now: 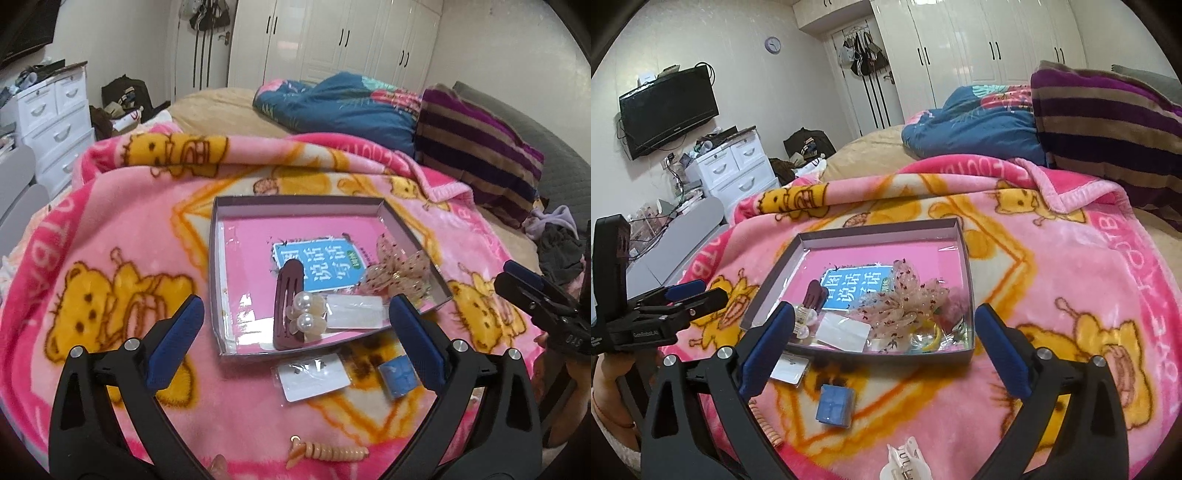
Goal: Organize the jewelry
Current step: 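Withdraw both open tools from the box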
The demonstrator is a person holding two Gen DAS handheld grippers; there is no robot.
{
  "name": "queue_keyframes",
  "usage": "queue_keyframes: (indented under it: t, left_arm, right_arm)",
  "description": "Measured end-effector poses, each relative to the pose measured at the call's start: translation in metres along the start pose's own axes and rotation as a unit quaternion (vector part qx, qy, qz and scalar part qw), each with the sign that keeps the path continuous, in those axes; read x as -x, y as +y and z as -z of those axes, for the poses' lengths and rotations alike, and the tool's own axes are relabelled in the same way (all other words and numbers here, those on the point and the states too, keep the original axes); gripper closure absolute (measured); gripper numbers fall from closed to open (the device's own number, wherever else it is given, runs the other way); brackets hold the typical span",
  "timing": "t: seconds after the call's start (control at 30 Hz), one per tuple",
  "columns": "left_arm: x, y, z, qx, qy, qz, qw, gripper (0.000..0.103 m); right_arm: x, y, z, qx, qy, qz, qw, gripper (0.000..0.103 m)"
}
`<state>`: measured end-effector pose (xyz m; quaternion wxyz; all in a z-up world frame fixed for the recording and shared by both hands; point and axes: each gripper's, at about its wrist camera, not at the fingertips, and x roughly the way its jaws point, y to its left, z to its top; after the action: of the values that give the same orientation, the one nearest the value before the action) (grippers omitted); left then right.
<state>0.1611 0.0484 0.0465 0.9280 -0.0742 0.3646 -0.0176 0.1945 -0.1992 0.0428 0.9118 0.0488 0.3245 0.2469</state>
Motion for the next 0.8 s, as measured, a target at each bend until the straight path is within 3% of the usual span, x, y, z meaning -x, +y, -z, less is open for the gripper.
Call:
queue_keyframes:
  t: [0.3,0.8]
  left_arm:
    - [0.028,-0.003,0.010,0.003,-0.019,-0.001,0.9998,0.009]
    - [0.048,-0.012,0.037,-0.008,-0.018,-0.011,0.9997,0.009]
  right_arm:
    - [0.020,0.009,0.005,0.007,-0.009,-0.013,1.000,0.005]
    - [0.047,0.003,0.027,0.004,-0.007,-0.017,1.000,0.005]
